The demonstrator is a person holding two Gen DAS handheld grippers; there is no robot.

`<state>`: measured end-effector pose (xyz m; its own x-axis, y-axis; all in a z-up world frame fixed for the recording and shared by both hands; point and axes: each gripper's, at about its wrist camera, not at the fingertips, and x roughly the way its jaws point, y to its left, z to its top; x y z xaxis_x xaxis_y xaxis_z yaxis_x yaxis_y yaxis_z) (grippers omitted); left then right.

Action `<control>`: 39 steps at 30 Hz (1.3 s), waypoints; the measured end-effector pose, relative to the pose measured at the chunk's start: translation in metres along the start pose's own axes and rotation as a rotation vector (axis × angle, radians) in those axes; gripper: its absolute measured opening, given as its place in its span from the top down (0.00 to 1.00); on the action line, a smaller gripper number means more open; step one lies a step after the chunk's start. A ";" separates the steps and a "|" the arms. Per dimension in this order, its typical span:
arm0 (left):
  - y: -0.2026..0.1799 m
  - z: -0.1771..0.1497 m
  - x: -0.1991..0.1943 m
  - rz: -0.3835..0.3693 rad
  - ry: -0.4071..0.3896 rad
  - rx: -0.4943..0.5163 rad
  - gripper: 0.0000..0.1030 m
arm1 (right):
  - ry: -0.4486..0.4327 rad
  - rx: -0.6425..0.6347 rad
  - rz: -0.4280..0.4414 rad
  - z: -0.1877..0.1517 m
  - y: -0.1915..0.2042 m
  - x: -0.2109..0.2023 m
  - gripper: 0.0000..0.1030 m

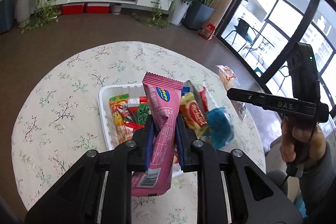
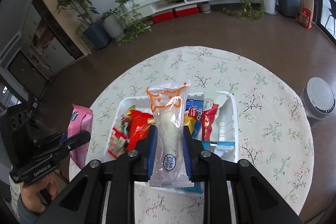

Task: Organize snacks
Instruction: 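Carry both packets into the white tray and open both grippers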

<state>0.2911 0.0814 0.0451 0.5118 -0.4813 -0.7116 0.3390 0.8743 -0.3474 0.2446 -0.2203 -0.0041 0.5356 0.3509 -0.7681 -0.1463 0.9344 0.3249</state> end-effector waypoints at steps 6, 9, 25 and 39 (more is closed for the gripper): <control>0.014 0.002 0.035 0.009 0.043 -0.048 0.83 | 0.058 0.020 -0.060 0.004 -0.006 0.037 0.76; 0.021 0.003 0.044 0.009 0.042 -0.073 0.83 | 0.072 0.021 -0.074 0.003 -0.008 0.049 0.75; 0.037 0.002 0.074 0.017 0.055 -0.139 0.82 | 0.104 0.017 -0.121 0.005 -0.010 0.075 0.73; 0.041 0.002 0.077 0.052 0.068 -0.162 0.80 | 0.095 0.000 -0.133 0.004 -0.007 0.075 0.70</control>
<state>0.3457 0.0806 -0.0226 0.4692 -0.4342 -0.7690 0.1785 0.8994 -0.3989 0.2892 -0.2006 -0.0616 0.4696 0.2286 -0.8528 -0.0792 0.9729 0.2172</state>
